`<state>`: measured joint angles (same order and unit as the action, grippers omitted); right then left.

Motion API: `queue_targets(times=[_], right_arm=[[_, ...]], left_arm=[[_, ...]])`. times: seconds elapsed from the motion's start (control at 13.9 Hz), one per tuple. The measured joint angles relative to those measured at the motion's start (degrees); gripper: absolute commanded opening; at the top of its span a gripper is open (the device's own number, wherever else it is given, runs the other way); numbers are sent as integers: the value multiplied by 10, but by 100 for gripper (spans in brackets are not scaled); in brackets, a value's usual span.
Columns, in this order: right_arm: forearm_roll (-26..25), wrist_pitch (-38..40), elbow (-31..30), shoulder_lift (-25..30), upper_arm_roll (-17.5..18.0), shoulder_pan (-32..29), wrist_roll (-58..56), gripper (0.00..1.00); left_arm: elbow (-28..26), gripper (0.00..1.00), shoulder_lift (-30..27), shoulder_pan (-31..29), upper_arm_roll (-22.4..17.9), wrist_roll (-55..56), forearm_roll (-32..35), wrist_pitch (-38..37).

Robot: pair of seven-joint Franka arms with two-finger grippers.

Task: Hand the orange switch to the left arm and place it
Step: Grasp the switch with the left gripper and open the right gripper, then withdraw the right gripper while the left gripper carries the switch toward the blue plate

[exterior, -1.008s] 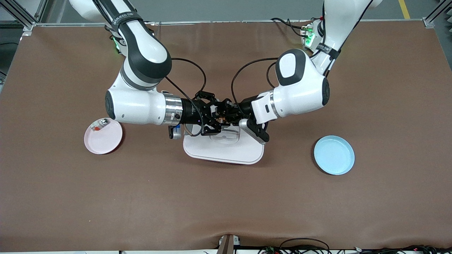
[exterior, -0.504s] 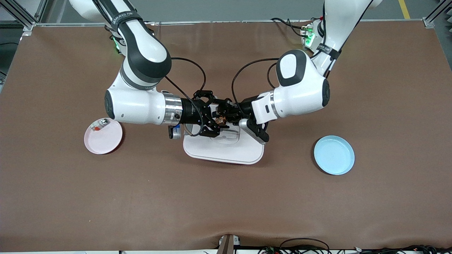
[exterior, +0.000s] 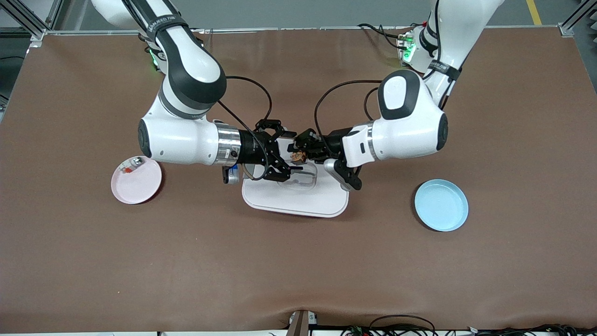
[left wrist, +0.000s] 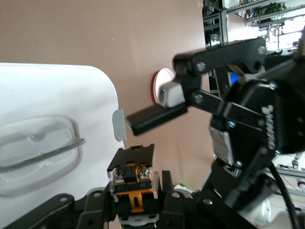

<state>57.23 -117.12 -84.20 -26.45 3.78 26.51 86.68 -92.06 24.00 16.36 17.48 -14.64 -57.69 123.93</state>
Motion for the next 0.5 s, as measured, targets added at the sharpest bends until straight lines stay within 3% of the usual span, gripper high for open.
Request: queue_targets(times=[0.5], right_arm=[[-4,2,0,0,-4,-1,-9,100]], left_arm=[[1,0,-47,-44,-2,2,96,-134]])
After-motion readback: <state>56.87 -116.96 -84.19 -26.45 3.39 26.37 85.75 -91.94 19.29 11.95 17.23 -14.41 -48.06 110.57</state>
